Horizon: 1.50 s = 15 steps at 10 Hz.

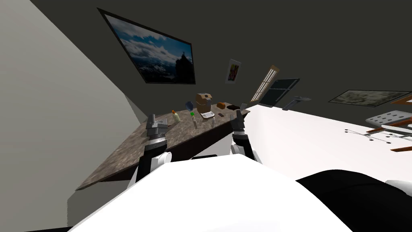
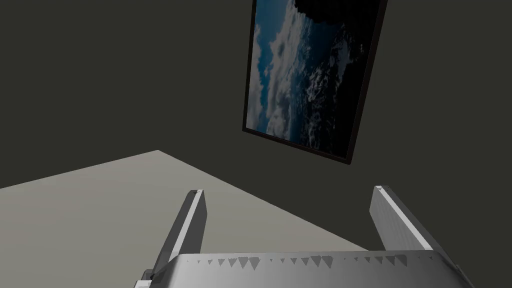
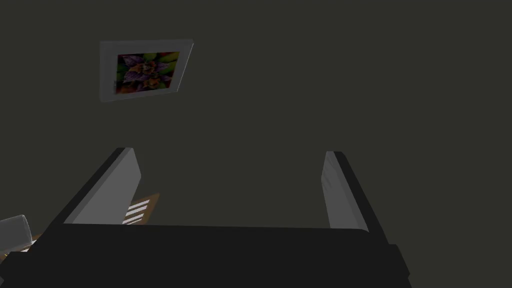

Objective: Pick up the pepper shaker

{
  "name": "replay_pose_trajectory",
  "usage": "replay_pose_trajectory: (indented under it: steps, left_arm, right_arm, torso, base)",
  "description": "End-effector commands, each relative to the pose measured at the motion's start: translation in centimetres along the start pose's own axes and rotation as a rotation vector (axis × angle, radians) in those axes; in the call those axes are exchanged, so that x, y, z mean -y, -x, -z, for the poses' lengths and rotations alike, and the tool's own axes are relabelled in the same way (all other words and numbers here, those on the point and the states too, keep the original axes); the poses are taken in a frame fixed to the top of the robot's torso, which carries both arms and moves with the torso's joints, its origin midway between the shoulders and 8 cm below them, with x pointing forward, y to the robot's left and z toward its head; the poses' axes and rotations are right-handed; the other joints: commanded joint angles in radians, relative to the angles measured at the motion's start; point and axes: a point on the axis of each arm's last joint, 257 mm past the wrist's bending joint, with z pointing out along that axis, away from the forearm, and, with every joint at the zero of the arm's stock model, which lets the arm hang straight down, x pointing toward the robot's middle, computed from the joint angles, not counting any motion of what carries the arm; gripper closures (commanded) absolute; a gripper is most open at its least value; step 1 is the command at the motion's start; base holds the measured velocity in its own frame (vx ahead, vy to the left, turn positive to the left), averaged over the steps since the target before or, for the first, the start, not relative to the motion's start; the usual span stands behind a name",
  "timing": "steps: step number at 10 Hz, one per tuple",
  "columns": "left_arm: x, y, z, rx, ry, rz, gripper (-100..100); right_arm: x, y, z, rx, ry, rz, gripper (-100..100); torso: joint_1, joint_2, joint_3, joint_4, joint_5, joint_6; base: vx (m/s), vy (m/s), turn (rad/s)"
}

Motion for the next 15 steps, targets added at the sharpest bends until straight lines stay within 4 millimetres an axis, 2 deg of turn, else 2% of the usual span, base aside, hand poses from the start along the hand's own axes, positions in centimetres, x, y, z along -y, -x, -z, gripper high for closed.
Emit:
replay_pose_trajectory:
  steps: [1,4,8,9,11,12,14,15]
  left_arm:
    - [0.0,0.0,0.0,0.0,0.0,0.0,0]
    - [0.0,0.0,0.0,0.0,0.0,0.0,0]
    - [0.0,0.0,0.0,0.0,0.0,0.0,0]
    - [0.0,0.0,0.0,0.0,0.0,0.0,0]
    - [0.0,0.0,0.0,0.0,0.0,0.0,0]
    - [0.0,0.0,0.0,0.0,0.0,0.0,0]
    - [0.0,0.0,0.0,0.0,0.0,0.0,0]
    - [0.0,0.0,0.0,0.0,0.0,0.0,0]
  right_arm:
    - [0.7,-0.8,0.2,-0.045,-0.013,0.015,-100]
    - [2.4,-2.5,0.7,-0.13,-0.045,0.04,-100]
    - [5.9,-5.2,2.4,-0.277,-0.112,0.086,-100]
    - [5.9,-5.3,2.5,-0.283,-0.111,0.09,-100]
    - [8.2,-6.6,3.9,-0.366,-0.154,0.116,-100]
    - [8.2,-6.6,3.9,-0.376,-0.154,0.122,-100]
    - [10.7,-7.7,5.8,-0.465,-0.202,0.153,-100]
    - [10.7,-7.7,5.9,-0.477,-0.202,0.161,-100]
  torso:
    - [0.0,0.0,0.0,0.0,0.0,0.0]
    - [-0.006,0.007,0.004,0.002,-0.001,0.0]
    - [-0.007,0.01,0.006,0.002,-0.001,0.0]
    - [-0.007,0.01,0.006,0.002,-0.002,0.0]
    - [-0.004,0.006,0.004,0.001,-0.001,0.0]
    - [-0.005,0.007,0.004,0.002,-0.001,0.0]
    - [-0.004,0.005,0.003,0.001,-0.001,0.0]
    - [-0.005,0.006,0.004,0.001,-0.001,0.0]
  base:
    - [-0.057,-0.022,0.091]
    - [-0.11,-0.077,0.106]
    - [-0.144,-0.082,0.154]
    - [-0.105,-0.064,0.067]
    - [-0.105,-0.047,0.182]
    - [-0.091,-0.059,0.083]
    - [-0.091,-0.042,0.184]
    - [-0.094,-0.043,0.101]
